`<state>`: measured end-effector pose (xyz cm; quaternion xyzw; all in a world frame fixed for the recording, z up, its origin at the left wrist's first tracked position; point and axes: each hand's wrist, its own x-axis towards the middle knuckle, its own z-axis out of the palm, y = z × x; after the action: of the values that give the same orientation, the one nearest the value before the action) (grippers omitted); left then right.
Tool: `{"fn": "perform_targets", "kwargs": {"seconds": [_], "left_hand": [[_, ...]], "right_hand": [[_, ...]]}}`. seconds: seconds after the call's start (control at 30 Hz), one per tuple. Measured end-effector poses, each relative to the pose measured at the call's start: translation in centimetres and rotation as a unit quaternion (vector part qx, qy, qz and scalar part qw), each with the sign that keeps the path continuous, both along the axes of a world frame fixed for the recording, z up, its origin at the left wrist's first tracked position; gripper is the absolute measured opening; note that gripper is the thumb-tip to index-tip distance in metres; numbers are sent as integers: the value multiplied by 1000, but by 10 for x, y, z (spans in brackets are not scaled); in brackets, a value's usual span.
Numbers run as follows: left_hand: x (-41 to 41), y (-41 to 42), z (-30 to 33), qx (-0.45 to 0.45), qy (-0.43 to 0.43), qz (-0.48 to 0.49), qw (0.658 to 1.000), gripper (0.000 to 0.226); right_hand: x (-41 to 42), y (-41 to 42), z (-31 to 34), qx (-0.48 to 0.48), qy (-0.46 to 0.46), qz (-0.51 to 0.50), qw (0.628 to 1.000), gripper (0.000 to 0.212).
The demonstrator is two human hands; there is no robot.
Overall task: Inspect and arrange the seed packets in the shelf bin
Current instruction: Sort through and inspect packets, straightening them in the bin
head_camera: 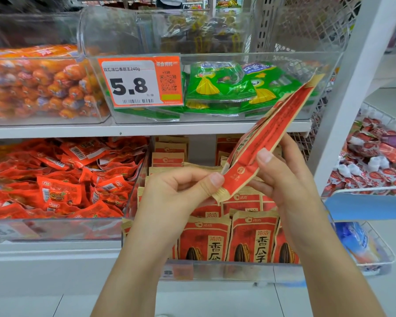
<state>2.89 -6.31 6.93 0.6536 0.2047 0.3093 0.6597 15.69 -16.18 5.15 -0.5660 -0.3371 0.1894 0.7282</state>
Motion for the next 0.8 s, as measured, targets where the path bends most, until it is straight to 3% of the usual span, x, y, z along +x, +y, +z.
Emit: {"fn": "perform_targets", "kwargs": {"seconds": [0.23, 0.5, 0.63, 0.8], "left_hand": [[-8, 14, -4, 22, 47, -68, 996, 14], [2, 7, 2, 2, -99, 32, 995, 43], [10, 12, 5, -24, -113, 65, 991, 38], [13, 12, 2, -67, -130, 27, 989, 29]], "right_hand": [[0, -2, -1, -49, -62, 6, 997, 82], [-9, -4, 5, -104, -116, 136, 978, 61], [-11, -3, 7, -105, -87, 175, 975, 54], [-14, 0, 5, -122, -47, 175, 976, 42]]}}
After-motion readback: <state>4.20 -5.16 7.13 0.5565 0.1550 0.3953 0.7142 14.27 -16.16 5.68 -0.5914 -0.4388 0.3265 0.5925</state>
